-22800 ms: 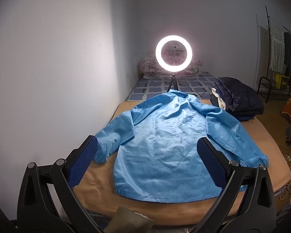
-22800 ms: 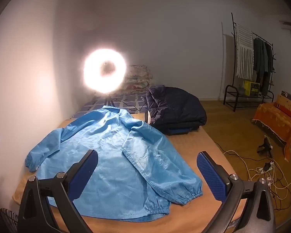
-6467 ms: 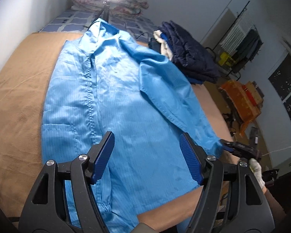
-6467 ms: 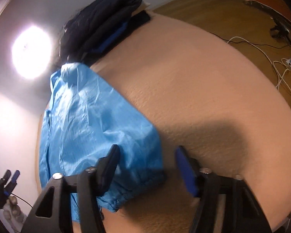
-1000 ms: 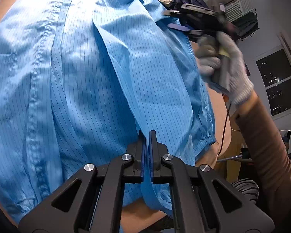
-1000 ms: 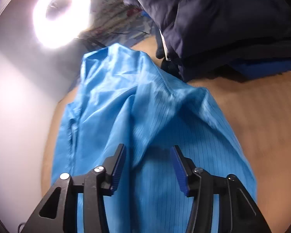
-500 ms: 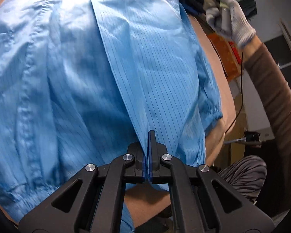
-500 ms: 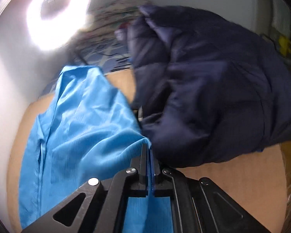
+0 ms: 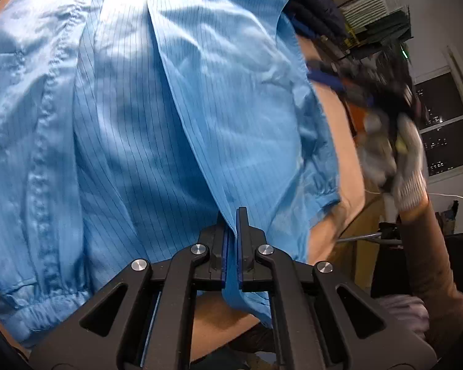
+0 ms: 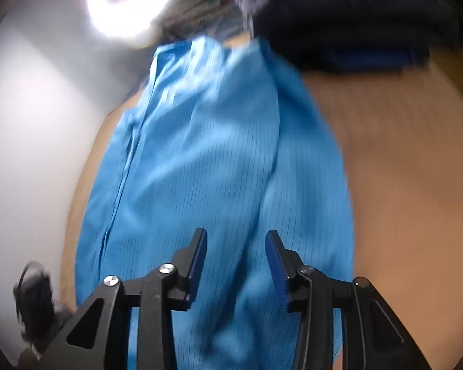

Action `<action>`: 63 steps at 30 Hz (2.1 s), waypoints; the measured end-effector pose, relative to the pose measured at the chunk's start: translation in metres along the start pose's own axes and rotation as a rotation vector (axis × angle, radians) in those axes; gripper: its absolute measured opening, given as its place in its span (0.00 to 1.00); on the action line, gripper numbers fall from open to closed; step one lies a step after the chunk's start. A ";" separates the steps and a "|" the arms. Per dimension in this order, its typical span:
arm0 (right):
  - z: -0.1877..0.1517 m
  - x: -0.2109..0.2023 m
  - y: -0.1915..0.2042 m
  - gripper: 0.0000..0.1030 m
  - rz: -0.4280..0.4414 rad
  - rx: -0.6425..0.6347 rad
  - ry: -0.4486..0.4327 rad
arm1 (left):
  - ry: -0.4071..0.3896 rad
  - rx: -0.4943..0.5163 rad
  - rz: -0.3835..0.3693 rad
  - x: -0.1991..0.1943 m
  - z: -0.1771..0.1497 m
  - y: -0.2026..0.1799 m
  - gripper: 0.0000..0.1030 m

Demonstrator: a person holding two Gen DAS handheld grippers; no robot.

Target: Fold large clothes

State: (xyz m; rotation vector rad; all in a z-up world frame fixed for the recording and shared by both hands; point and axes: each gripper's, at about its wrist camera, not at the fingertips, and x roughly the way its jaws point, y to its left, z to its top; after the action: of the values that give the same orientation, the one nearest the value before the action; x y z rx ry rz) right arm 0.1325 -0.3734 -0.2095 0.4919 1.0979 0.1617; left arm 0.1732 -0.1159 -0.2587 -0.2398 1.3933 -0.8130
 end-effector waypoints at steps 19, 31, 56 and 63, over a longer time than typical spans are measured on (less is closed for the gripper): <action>-0.054 0.010 -0.003 0.00 0.092 0.049 0.048 | 0.069 0.043 0.012 0.037 -0.008 -0.026 0.00; -0.044 -0.040 -0.037 0.03 0.025 0.034 0.031 | 0.161 0.201 -0.045 0.069 -0.021 -0.082 0.00; 0.092 0.042 -0.041 0.00 -0.210 -0.053 -0.051 | 0.225 0.236 -0.030 0.084 -0.027 -0.081 0.00; 0.104 0.020 -0.042 0.01 -0.278 -0.117 -0.068 | 0.230 0.247 -0.050 0.088 -0.028 -0.092 0.00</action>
State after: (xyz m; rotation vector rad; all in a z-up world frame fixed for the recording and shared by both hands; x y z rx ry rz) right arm 0.2284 -0.4340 -0.2075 0.2350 1.0722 -0.0340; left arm 0.1106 -0.2283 -0.2778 0.0111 1.4878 -1.0702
